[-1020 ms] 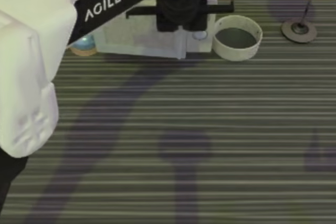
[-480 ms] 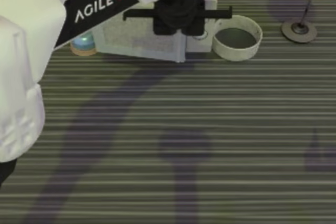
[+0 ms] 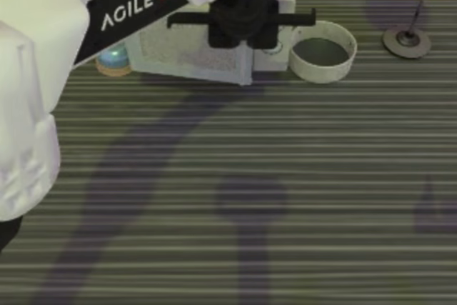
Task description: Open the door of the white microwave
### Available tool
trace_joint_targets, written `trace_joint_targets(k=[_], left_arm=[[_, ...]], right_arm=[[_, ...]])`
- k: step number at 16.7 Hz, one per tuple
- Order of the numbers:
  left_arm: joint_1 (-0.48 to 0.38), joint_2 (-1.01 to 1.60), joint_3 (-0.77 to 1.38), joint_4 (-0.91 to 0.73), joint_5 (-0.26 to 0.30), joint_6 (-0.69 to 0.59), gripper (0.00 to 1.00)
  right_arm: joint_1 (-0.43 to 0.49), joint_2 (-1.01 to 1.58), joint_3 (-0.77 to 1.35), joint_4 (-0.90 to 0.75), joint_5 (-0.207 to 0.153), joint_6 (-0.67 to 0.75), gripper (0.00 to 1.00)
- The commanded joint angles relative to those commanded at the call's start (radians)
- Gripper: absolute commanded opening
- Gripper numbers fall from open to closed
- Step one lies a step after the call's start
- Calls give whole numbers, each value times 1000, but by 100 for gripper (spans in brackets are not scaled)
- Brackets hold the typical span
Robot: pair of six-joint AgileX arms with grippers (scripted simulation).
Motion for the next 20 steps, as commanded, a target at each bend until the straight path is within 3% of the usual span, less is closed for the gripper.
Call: trace_joint_targets(k=[15,20], left_arm=[[-6,-7,4,4,6,-1,0],[5,-71,-110,61,30,63,0]], right_arm=[[0,0,0,0,0,0,100],[0,0,0,0,0,0,100]])
